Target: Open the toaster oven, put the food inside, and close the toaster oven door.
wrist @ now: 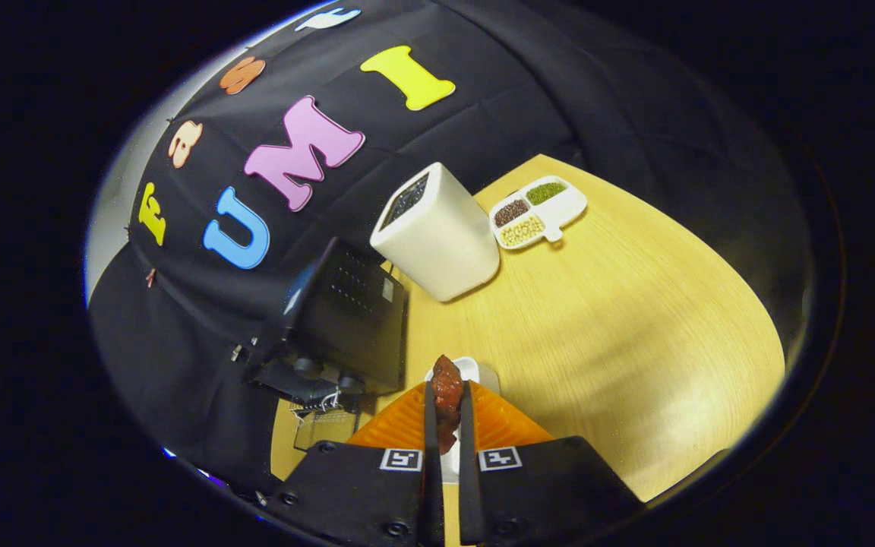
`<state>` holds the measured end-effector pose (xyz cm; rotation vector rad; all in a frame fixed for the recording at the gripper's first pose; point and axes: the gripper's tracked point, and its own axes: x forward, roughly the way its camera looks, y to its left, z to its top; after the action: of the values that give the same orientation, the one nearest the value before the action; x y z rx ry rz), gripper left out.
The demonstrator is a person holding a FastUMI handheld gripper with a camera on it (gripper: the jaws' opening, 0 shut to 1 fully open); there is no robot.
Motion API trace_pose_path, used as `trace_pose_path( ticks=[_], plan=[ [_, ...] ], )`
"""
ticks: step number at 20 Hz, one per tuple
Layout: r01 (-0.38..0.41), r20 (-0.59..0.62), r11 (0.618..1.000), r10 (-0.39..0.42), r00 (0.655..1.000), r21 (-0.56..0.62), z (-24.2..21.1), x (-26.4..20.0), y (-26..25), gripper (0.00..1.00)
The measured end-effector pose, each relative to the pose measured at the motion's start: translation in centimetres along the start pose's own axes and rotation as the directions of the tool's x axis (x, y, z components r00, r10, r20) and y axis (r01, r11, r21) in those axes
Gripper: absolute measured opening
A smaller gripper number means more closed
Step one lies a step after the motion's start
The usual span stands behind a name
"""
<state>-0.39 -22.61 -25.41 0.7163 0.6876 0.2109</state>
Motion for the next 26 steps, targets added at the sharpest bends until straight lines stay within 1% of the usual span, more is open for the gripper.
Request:
trace_pose_path(
  ticks=[4,7,11,15,19,21,23,26],
  plan=[
    [-0.061,0.044,0.998,0.061,0.997,0.003,0.6,-1.5,5.4,0.12],
    [-0.118,0.046,0.993,0.118,0.992,-0.009,-1.1,-1.6,10.7,0.12],
    [-0.195,0.026,0.981,0.195,0.981,0.013,-5.0,0.1,17.8,0.12],
    [-0.226,-0.014,0.974,0.226,0.974,0.017,-10.2,3.0,22.7,0.12],
    [-0.244,-0.038,0.968,0.247,0.968,0.064,-14.4,8.0,25.6,0.12],
    [-0.241,-0.048,0.967,0.245,0.968,0.084,-15.9,10.9,26.0,0.12],
    [-0.236,-0.044,0.967,0.241,0.969,0.098,-16.6,13.2,25.8,0.12],
    [-0.251,-0.029,0.959,0.257,0.966,0.131,-16.8,16.1,25.8,0.12]
  ],
)
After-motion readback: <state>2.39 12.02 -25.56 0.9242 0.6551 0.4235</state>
